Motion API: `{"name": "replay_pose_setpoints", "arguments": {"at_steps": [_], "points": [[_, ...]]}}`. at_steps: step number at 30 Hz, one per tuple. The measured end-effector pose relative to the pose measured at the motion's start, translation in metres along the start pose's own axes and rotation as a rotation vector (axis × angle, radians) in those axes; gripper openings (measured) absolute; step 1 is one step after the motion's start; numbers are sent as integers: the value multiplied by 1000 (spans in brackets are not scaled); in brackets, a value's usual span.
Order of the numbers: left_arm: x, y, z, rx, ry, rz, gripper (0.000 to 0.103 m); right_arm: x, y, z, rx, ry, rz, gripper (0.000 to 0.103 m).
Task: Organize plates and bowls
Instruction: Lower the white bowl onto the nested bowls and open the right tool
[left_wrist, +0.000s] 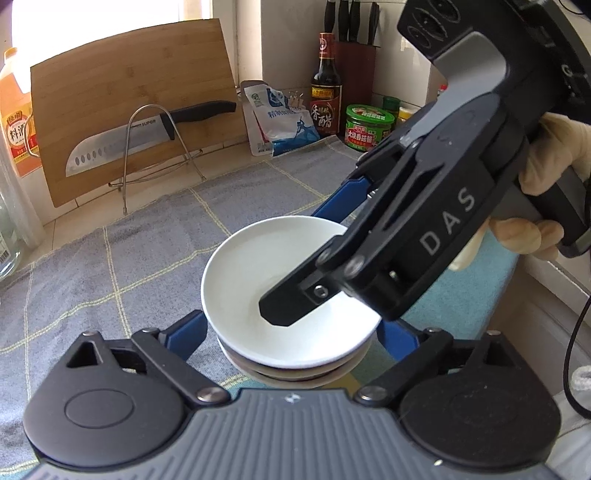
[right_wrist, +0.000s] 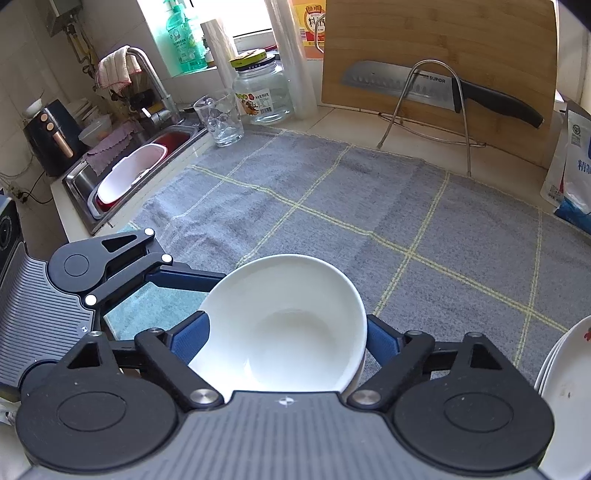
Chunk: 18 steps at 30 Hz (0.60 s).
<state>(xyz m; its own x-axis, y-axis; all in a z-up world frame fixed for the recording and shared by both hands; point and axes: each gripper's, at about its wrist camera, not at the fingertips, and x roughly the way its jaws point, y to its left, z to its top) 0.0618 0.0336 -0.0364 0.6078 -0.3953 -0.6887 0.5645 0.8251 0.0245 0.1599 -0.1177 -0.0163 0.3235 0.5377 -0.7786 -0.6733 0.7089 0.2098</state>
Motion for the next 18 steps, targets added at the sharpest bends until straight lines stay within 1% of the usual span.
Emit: {"name": "replay_pose_setpoints", "arguments": {"at_steps": [8,14,18], "points": [[-5,-1,-1,5,-4,-7,99,-2,4,2,-23,-13,-20,99],[-11,0,-3,9,-20,-9,99,2,7,4,-39,-15,-42,99],[-17,6,-7,14,-42,0,99,-4,7,5,-51,-42,-59,99]]}}
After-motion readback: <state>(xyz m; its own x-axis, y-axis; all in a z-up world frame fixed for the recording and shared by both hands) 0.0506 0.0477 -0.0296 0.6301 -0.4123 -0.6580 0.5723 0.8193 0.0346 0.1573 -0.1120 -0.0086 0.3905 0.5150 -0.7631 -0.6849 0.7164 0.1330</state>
